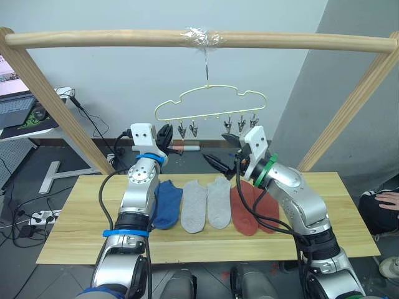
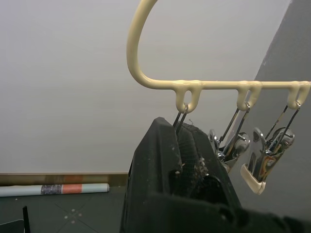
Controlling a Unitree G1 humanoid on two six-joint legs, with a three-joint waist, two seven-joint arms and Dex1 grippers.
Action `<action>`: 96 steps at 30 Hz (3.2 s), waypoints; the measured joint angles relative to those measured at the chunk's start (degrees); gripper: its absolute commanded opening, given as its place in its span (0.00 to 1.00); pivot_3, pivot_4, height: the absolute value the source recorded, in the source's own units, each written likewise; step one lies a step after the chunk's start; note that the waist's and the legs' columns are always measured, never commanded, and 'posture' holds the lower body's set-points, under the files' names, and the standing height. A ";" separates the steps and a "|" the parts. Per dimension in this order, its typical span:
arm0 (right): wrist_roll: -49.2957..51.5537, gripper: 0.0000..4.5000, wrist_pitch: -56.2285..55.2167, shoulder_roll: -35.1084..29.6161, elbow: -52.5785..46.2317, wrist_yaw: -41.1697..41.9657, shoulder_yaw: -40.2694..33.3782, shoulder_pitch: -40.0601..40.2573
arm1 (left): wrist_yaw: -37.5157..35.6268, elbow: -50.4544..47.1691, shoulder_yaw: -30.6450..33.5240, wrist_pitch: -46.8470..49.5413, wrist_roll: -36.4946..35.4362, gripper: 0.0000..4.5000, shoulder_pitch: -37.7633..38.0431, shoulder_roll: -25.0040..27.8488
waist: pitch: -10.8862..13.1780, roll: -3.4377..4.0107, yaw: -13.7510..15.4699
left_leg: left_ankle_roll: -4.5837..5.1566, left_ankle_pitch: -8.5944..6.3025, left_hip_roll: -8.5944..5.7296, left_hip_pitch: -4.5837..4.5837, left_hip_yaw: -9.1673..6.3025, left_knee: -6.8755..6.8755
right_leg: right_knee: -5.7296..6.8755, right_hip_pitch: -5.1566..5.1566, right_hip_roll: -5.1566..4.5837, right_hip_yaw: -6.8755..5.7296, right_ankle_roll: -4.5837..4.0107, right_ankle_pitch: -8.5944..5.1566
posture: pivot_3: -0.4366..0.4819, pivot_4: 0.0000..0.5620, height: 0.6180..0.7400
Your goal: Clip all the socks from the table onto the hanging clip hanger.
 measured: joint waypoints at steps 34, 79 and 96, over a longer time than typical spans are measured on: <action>-11.50 1.00 -1.57 -2.26 39.78 -13.98 -9.53 3.00 | -0.52 -3.39 -0.19 1.54 0.12 0.00 2.59 -0.74 | 0.32 0.05 -1.12 | 0.02 0.01 -0.03 0.04 0.23 0.10 | 0.06 0.05 0.06 0.10 0.08 0.06 | 0.48 0.30 1.00; -19.59 0.01 -13.97 -3.09 15.30 7.80 13.45 -1.33 | -4.43 -18.26 10.86 33.17 -30.43 0.00 4.91 -4.64 | 1.15 -0.31 -1.21 | -0.07 0.04 0.01 0.07 -0.03 0.28 | 0.03 0.13 0.05 0.04 0.21 0.12 | 0.49 0.33 1.00; -23.97 0.01 -14.94 2.64 25.80 8.08 15.80 -10.89 | -4.42 -24.49 9.85 37.57 -33.22 0.00 8.27 -4.66 | 1.37 -0.25 -1.07 | -0.19 0.06 0.02 -0.03 -0.11 0.27 | -0.02 0.04 0.01 0.10 0.20 0.12 | 0.52 0.34 1.00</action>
